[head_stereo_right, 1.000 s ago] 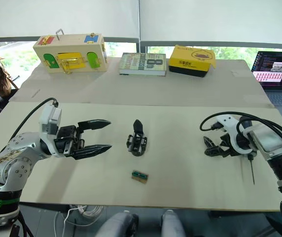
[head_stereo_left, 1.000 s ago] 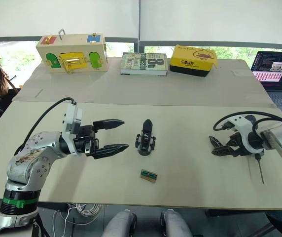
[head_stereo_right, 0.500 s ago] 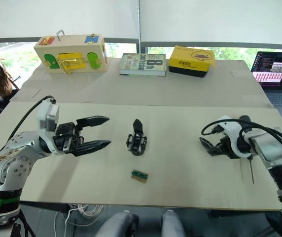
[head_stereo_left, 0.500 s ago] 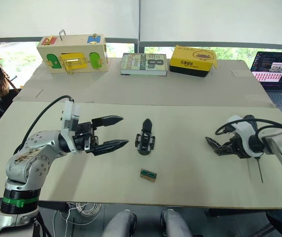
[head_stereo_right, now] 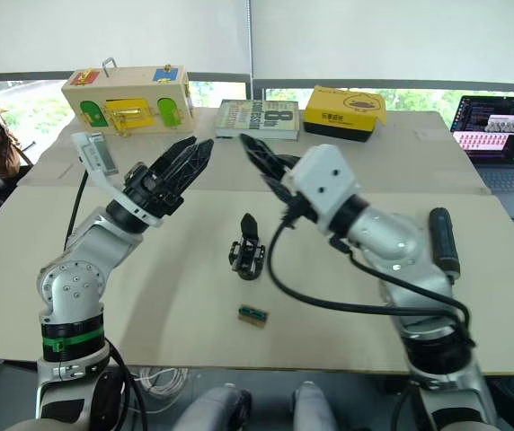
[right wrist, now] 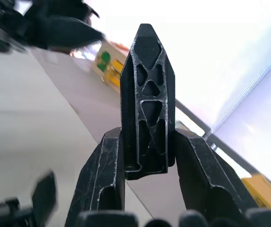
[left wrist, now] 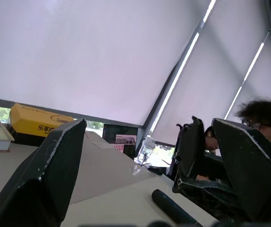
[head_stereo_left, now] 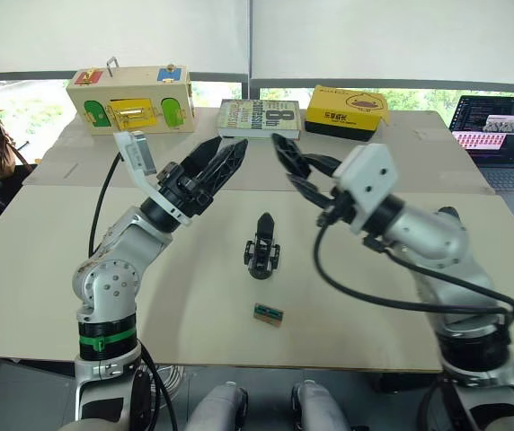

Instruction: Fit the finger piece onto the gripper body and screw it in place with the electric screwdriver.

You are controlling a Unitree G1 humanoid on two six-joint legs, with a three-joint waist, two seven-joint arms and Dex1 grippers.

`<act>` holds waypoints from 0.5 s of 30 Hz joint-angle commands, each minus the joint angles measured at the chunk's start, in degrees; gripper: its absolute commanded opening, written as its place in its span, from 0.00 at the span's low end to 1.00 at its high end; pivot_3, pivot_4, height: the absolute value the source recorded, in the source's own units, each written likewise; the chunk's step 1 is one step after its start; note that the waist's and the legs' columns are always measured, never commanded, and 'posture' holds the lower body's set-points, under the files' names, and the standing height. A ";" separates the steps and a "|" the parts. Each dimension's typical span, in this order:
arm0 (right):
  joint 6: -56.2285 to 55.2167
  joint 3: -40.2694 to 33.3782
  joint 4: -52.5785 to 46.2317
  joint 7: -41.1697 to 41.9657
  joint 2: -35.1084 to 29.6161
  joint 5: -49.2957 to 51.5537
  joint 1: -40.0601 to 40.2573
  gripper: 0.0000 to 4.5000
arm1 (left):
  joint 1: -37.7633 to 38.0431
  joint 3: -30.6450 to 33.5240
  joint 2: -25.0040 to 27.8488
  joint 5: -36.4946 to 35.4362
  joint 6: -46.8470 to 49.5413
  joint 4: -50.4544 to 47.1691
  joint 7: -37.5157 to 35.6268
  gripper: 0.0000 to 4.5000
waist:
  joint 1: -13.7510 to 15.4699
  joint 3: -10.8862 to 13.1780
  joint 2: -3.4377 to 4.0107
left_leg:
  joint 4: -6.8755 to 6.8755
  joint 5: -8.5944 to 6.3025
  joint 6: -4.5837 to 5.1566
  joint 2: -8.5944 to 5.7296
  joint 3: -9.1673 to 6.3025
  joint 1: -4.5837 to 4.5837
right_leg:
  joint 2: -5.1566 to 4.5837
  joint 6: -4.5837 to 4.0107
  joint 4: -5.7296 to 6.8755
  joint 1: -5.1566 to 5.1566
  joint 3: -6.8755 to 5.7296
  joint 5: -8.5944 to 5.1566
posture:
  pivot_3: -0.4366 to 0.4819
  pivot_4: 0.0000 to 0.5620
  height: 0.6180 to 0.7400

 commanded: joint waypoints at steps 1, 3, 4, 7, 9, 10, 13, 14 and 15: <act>-2.27 2.20 0.21 -1.89 2.22 -3.33 -1.90 0.25 | -1.45 -0.33 -2.34 -3.08 -0.09 -2.15 1.55 1.00 | 0.03 -0.01 -0.02 | 0.00 0.15 -0.23 0.00 0.00 -0.01 | 0.03 0.00 0.00 0.00 0.01 0.00 | 0.48 0.27 1.00; -2.62 2.97 0.82 -1.49 2.97 -4.10 -2.21 0.25 | -1.37 -0.68 -3.33 -3.45 -0.23 -2.49 2.16 1.00 | 0.12 -0.01 -0.02 | 0.00 0.15 -0.22 0.00 -0.01 -0.02 | 0.07 -0.01 -0.02 0.01 0.01 0.01 | 0.48 0.27 1.00; -2.66 3.39 1.05 -1.12 3.16 -4.47 -2.43 0.25 | -1.14 -1.14 -3.60 -3.23 -0.16 -2.51 2.31 1.00 | 0.08 -0.01 -0.02 | 0.00 0.14 -0.22 0.00 0.00 -0.02 | 0.07 -0.01 -0.03 0.01 0.02 0.01 | 0.48 0.27 1.00; -2.70 4.38 1.47 -0.68 3.45 -5.52 -3.10 0.25 | -0.81 -2.30 -4.64 -2.52 -0.76 -2.34 2.23 1.00 | 0.04 -0.01 -0.02 | 0.00 0.14 -0.21 0.01 0.00 -0.02 | 0.13 -0.01 -0.03 0.00 0.06 0.01 | 0.48 0.27 1.00; -1.75 4.73 1.47 -0.54 3.75 -5.87 -3.24 0.25 | -0.93 -2.67 -5.42 -2.64 -1.20 -2.21 2.14 1.00 | -0.02 -0.01 -0.02 | 0.00 0.13 -0.18 0.03 0.00 -0.02 | 0.18 -0.04 -0.03 -0.01 0.07 0.02 | 0.48 0.27 1.00; -1.56 4.84 1.47 -0.45 3.99 -6.02 -3.25 0.25 | -0.98 -3.01 -5.61 -2.25 -1.34 -2.05 2.10 1.00 | -0.13 -0.01 -0.02 | 0.00 0.12 -0.17 0.04 0.00 -0.02 | 0.20 -0.04 -0.03 -0.01 0.08 0.03 | 0.48 0.27 1.00; -1.55 5.12 1.49 -0.10 4.47 -6.63 -3.32 0.25 | -0.72 -3.66 -5.98 -1.14 -1.37 -1.07 2.45 1.00 | -0.23 -0.01 -0.02 | -0.01 0.09 -0.11 0.09 0.00 0.01 | 0.28 -0.08 -0.02 -0.01 0.10 0.05 | 0.48 0.27 1.00; -1.54 5.17 1.43 -0.05 4.52 -6.80 -3.29 0.25 | -0.55 -3.68 -6.10 -0.99 -1.52 -1.07 2.52 0.94 | -0.27 -0.01 -0.02 | -0.01 -0.02 0.07 0.09 0.00 0.01 | 0.31 -0.09 -0.01 -0.02 0.09 0.05 | 0.48 0.27 1.00; -1.41 5.17 1.47 -0.04 4.58 -6.93 -3.20 0.25 | -0.41 -3.73 -6.26 -1.01 -1.69 -1.22 2.41 0.88 | -0.30 -0.01 -0.02 | -0.01 -0.05 0.12 0.10 0.00 0.01 | 0.32 -0.11 -0.01 -0.03 0.11 0.07 | 0.48 0.27 1.00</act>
